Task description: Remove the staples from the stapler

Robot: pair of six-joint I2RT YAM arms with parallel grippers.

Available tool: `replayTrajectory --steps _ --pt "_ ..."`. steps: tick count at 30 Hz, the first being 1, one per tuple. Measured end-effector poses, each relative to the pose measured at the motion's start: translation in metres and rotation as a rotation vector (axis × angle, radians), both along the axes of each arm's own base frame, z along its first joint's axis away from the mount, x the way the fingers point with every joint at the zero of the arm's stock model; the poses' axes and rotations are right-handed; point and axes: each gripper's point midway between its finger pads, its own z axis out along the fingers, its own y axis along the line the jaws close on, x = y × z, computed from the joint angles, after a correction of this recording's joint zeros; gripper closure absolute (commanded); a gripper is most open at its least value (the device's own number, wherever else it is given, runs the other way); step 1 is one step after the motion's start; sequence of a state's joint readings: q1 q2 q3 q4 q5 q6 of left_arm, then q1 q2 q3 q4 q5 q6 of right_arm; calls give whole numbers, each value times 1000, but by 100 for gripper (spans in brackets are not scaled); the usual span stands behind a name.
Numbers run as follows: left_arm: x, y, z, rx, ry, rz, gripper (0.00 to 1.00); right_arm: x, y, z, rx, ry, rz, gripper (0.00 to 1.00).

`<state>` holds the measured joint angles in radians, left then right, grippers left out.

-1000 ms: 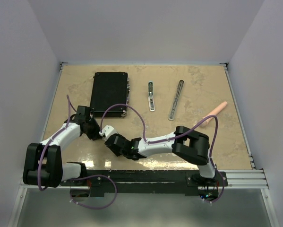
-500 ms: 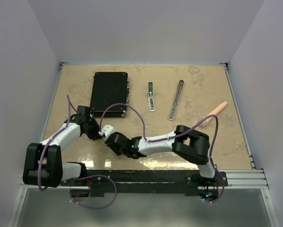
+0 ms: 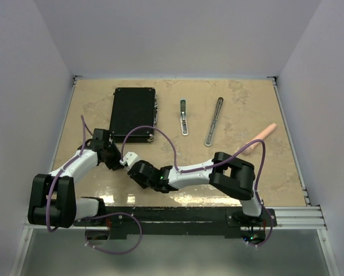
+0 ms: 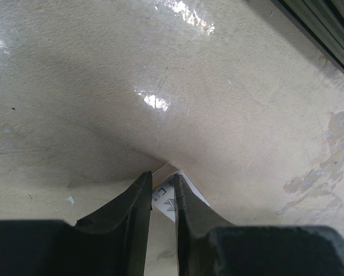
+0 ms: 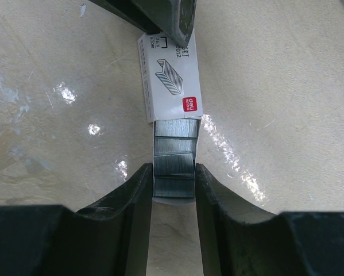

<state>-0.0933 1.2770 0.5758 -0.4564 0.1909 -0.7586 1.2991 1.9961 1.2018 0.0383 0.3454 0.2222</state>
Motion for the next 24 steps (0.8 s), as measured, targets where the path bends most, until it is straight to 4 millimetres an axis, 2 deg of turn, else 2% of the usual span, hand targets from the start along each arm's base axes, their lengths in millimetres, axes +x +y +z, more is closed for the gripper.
replayTrajectory --steps 2,3,6,10,16,24 --pt "0 0 0 0 -1 -4 71 0 0 0 0 0 1 65" --pt "0 0 0 -1 -2 -5 64 0 0 0 -1 0 2 65" --pt "0 0 3 -1 -14 -18 51 0 0 0 0 -1 4 66" --pt "0 1 13 3 -49 -14 46 0 1 0 1 -2 7 66" --pt "-5 12 12 61 -33 20 48 0 2 0 8 -2 17 66" --pt "-8 16 9 77 -12 45 53 -1 4 0 12 -4 45 66"
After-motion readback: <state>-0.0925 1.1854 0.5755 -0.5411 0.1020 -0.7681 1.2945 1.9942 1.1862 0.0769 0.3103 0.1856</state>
